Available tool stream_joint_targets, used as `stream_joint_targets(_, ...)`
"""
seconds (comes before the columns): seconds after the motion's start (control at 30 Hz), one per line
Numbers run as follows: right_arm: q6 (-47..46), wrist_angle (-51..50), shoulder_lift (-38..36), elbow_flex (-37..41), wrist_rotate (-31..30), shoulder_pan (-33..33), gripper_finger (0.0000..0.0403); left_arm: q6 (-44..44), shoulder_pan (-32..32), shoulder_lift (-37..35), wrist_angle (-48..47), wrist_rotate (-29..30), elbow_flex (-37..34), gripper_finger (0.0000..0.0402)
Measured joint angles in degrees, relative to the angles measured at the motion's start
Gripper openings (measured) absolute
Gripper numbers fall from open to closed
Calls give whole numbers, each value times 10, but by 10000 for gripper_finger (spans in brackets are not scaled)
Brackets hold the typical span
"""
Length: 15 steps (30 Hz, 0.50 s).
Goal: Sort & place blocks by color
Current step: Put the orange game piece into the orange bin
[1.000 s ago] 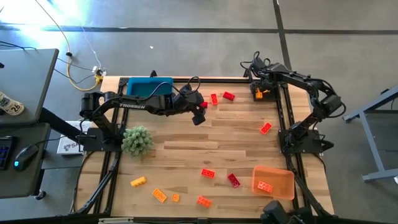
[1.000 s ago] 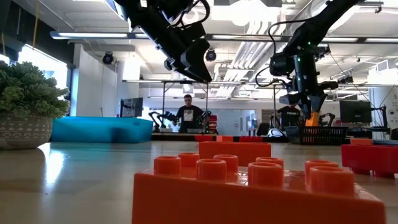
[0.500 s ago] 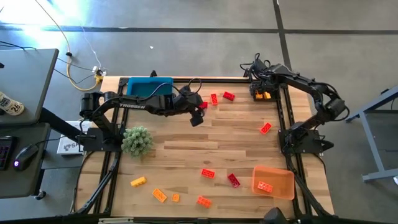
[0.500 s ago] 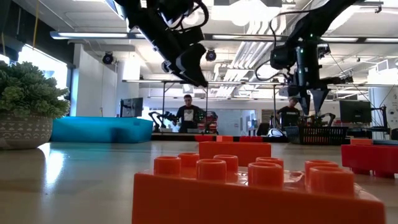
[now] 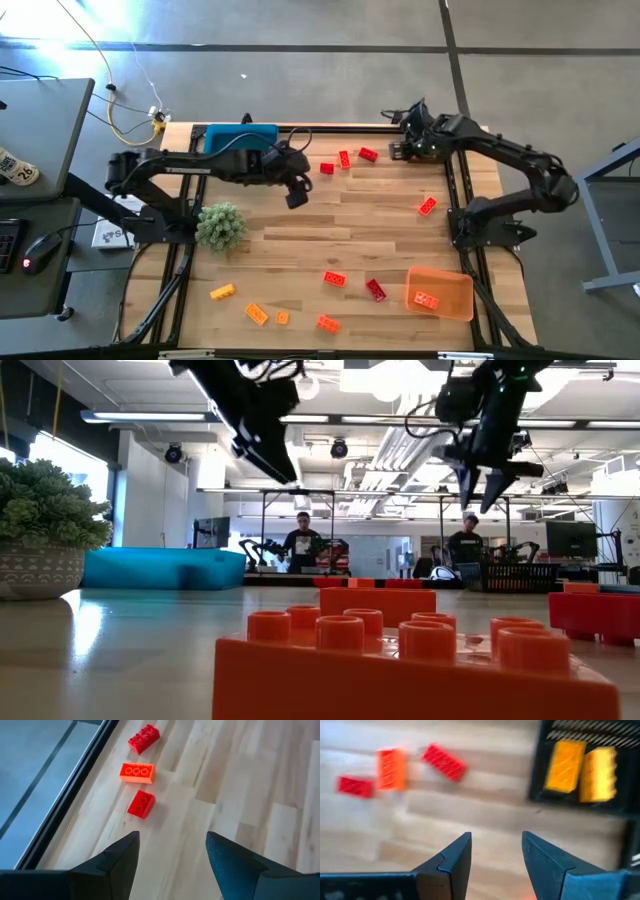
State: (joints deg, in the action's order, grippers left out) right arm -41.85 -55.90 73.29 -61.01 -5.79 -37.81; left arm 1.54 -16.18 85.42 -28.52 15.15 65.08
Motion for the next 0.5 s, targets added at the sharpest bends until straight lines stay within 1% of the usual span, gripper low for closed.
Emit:
stream_joint_targets(0.1,-52,15,-10,0,16,55,161,1,5,-26,-31,-3,0,217)
stream_joint_targets(0.2,-99,52,-14,0,13,118,161,19,9,-45,-68,-20,0,217)
stream_joint_targets(0.33,-153,113,-14,0,-16,197,161,34,15,-62,-119,-46,0,217)
stream_joint_targets(0.5,-205,174,-14,0,-60,278,161,49,32,-67,-166,-79,0,217)
